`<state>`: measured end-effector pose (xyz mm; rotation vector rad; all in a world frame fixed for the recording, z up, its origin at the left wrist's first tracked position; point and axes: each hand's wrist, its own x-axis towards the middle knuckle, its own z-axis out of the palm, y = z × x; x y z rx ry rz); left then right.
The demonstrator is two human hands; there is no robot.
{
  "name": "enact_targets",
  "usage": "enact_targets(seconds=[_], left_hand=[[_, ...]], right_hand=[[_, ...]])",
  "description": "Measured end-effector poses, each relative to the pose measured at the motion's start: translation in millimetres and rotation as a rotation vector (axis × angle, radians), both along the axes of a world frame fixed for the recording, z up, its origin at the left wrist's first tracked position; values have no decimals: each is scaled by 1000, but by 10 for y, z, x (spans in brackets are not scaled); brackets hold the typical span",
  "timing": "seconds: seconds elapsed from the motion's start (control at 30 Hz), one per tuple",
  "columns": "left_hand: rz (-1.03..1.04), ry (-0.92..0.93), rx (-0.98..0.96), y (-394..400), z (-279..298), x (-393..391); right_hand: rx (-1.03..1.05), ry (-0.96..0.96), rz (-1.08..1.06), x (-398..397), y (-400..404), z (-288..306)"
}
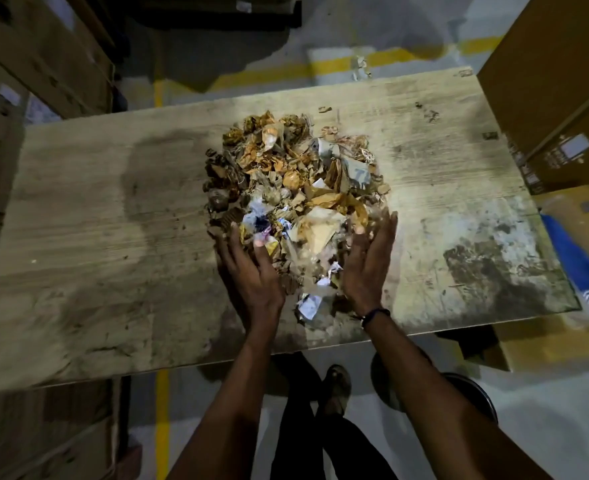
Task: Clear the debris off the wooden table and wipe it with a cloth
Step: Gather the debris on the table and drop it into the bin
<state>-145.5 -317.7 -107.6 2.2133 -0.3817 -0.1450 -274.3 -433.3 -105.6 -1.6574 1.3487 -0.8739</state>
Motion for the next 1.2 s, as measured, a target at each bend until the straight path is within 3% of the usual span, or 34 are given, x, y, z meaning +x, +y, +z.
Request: enact_targets(seconds=[0.23,0.4,0.57,0.87,1.03,1.2], left_hand=[[87,-47,84,576,-95,-171],[51,-22,166,149,-41,-523],[134,-7,-16,-123,10,-414],[52,-211,-23,407,108,161],[-175,-117,-135,232,8,280],[-218,-58,-222,18,15,156]], right_hand=[[2,-102,-197,-523,329,-6],[4,11,-118,4,617,-7],[15,-21,-193,386,619,40],[-71,-66,-211,-106,319,109],[-92,-85,-24,84,236,40],[-105,-64,59,372,351,70]])
